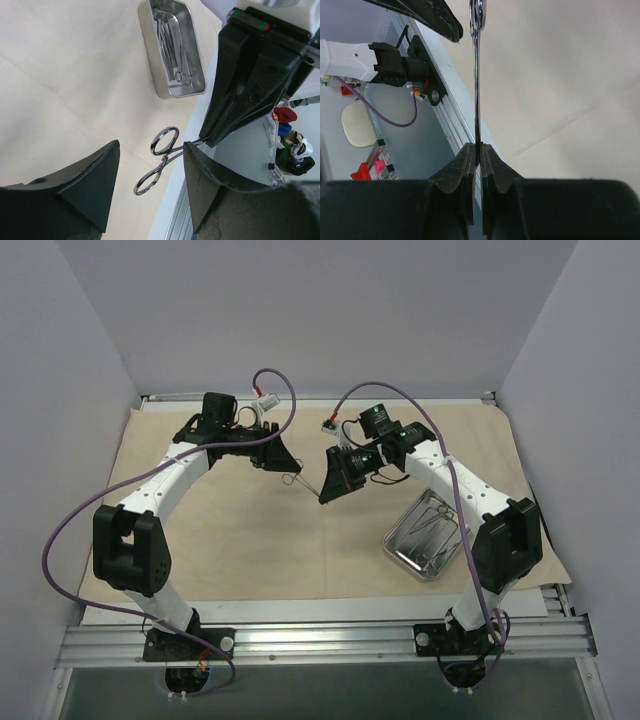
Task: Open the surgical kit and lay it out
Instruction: Place the medical item in the surgical kit.
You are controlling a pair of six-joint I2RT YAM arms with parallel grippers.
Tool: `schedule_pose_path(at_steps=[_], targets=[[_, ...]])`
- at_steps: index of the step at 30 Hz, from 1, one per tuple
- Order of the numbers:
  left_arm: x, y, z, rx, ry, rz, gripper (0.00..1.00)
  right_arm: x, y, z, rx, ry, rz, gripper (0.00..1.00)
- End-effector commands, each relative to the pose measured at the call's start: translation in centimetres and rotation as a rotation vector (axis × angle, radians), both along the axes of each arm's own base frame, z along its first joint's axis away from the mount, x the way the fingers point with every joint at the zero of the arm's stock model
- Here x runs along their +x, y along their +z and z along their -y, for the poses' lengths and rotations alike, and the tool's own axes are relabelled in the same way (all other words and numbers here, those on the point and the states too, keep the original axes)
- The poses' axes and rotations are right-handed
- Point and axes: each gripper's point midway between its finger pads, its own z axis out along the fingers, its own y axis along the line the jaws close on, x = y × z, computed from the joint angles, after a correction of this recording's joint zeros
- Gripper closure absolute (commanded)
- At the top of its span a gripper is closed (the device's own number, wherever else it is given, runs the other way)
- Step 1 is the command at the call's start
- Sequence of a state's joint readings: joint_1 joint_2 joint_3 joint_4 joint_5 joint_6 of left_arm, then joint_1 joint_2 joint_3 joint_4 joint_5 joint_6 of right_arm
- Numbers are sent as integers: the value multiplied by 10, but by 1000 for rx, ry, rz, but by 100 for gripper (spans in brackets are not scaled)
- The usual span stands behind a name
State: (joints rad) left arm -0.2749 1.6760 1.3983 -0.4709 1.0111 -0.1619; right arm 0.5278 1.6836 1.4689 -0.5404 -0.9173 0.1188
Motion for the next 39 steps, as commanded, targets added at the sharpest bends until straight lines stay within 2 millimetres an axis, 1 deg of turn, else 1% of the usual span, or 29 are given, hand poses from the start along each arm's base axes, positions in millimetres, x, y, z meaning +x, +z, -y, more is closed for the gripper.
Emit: schedule_pose_path(at_steps=[1, 4, 5, 8, 10, 14, 16, 17, 18, 19, 20, 21, 22, 23, 24, 25, 28, 29, 30, 32, 33, 34, 35, 36, 37, 38, 39], targets=[[-5, 20, 6, -67, -63, 82, 38, -18, 20, 0, 56, 42, 19, 100], [-12, 23, 8, -85, -85, 81, 39, -18, 21, 0, 61, 44, 21, 100], [-17, 21, 8, -99, -98, 61, 39, -20, 22, -1, 63, 47, 21, 100], [-22, 20, 8, -113, -111, 48, 42, -20, 22, -1, 66, 48, 20, 100], [-24, 18, 8, -111, -113, 41, 42, -21, 23, -1, 70, 49, 22, 100], [-24, 13, 8, -96, -106, 20, 41, -21, 23, -1, 68, 48, 27, 100], [-21, 10, 5, -69, -73, 10, 37, -19, 23, 0, 59, 40, 35, 100], [-21, 15, 4, -65, -42, 8, 35, -18, 22, 1, 56, 36, 36, 100], [-14, 11, 1, -51, 2, 27, 32, -17, 20, 1, 48, 29, 38, 100], [-12, 19, -3, -48, 45, 54, 31, -17, 19, 2, 43, 26, 36, 100], [-7, 19, -8, -37, 88, 56, 30, -16, 17, 1, 39, 24, 32, 100], [0, 21, -16, -34, 150, 42, 29, -14, 17, 2, 32, 15, 35, 100], [10, 17, -25, -2, 233, 41, 28, -13, 15, 3, 25, 9, 33, 100], [13, 22, -31, 5, 279, 48, 28, -12, 14, 3, 21, 6, 35, 100], [15, 20, -37, 26, 322, 14, 27, -10, 15, 3, 17, -2, 36, 100], [25, 22, -46, 61, 393, 25, 26, -9, 11, 3, 5, -10, 30, 100], [31, 21, -58, 98, 480, -19, 25, -1, 7, 3, -19, -40, 23, 100], [41, 24, -67, 132, 555, -8, 25, 1, 7, 3, -21, -47, 20, 100], [37, 18, -70, 150, 607, -98, 25, 5, 7, 1, -25, -58, 18, 100], [44, 23, -77, 135, 699, -155, 26, 17, 11, -4, -28, -93, 14, 100], [36, 15, -78, 145, 759, -285, 27, 21, 13, -6, -33, -106, 18, 100], [34, 11, -77, 148, 791, -345, 28, 27, 10, -8, -46, -124, 17, 100], [32, 12, -72, 129, 827, -415, 30, 35, 18, -11, -40, -148, 34, 100], [33, 19, -71, 135, 851, -420, 32, 38, 19, -12, -47, -159, 38, 100], [28, 20, -62, 150, 853, -454, 32, 44, 21, -15, -49, -169, 48, 100], [34, 28, -61, 132, 868, -450, 32, 46, 22, -16, -47, -168, 49, 100], [31, 40, -52, 131, 862, -454, 32, 49, 22, -17, -53, -175, 55, 100]])
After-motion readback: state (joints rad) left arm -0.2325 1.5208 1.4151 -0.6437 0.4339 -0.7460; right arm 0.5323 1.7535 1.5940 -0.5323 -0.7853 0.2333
